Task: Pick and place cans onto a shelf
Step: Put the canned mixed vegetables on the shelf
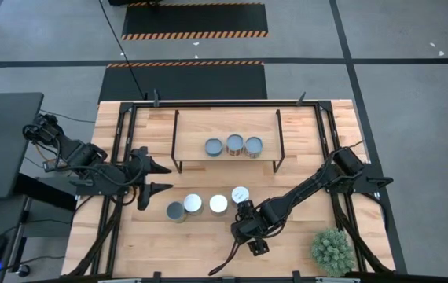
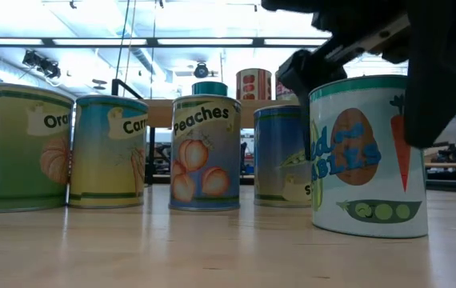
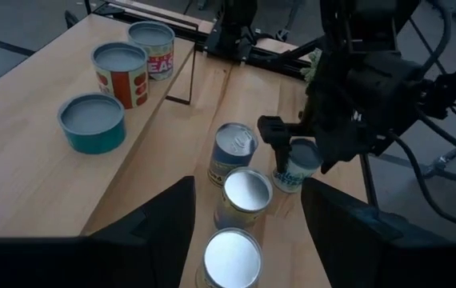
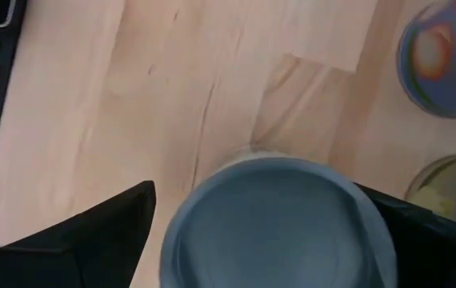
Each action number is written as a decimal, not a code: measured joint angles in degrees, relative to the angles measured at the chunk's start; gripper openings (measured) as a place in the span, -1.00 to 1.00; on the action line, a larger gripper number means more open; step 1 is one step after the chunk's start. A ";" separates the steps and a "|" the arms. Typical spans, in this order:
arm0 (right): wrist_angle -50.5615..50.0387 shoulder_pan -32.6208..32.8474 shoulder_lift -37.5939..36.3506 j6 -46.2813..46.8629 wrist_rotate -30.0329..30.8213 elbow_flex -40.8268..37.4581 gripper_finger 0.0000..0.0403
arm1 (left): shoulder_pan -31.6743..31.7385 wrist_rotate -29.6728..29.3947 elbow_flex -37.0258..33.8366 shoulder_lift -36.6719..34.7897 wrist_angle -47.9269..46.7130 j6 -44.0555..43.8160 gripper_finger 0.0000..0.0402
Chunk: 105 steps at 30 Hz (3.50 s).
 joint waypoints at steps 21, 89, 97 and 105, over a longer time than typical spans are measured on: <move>1.35 -0.20 -0.15 5.33 -3.80 -3.27 0.45 | -0.01 0.06 0.02 -0.02 -0.10 -0.37 0.16; -37.55 -31.68 -33.95 -13.42 6.45 3.57 0.48 | 9.28 0.75 0.01 0.00 2.58 0.50 0.16; -36.92 -34.99 -33.94 -15.87 4.77 2.25 0.48 | 9.27 1.49 0.00 0.00 2.51 0.64 0.16; -31.88 -35.67 -33.86 -16.46 2.01 -2.43 0.48 | 9.27 1.51 0.00 0.00 2.43 0.72 0.16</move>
